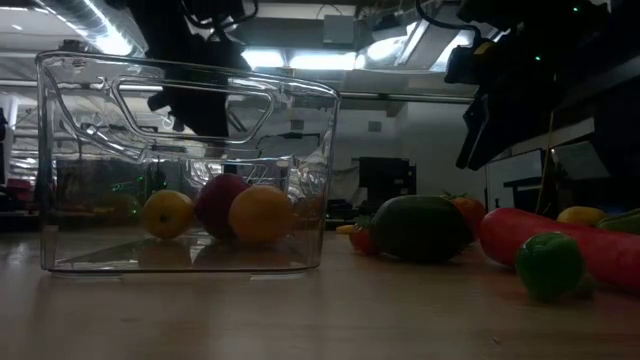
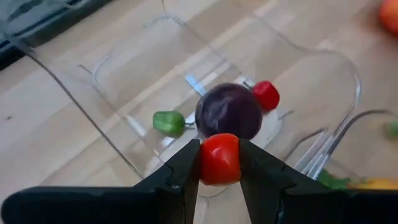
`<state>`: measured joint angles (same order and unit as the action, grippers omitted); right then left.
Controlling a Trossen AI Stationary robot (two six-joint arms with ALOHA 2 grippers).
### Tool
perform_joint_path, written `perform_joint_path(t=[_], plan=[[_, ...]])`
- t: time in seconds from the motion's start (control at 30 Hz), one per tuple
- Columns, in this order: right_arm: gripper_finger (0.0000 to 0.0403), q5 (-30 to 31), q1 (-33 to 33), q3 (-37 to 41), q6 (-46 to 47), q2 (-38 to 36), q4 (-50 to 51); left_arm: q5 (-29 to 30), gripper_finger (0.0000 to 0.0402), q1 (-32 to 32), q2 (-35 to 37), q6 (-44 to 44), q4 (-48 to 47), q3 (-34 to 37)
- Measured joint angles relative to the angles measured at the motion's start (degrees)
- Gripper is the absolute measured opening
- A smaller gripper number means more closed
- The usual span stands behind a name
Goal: Sort produce into baskets
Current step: Put the red mushroom into the top transparent bin
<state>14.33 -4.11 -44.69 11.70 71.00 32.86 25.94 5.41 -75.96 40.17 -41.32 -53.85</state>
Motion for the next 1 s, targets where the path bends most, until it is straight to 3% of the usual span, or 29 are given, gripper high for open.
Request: perform_joint_path(t=[0.5, 1.0], plan=[[0.0397, 0.0, 0.0, 0.0, 0.0, 0.0, 0.0, -0.7, 0.0098, 0.0, -5.2, -2.9, 0.0, 0.0], [0.0397, 0.0, 0.0, 0.0, 0.0, 0.0, 0.0, -0.8, 0.0109, 2.9, -5.6, -1.5, 0.0, 0.0]])
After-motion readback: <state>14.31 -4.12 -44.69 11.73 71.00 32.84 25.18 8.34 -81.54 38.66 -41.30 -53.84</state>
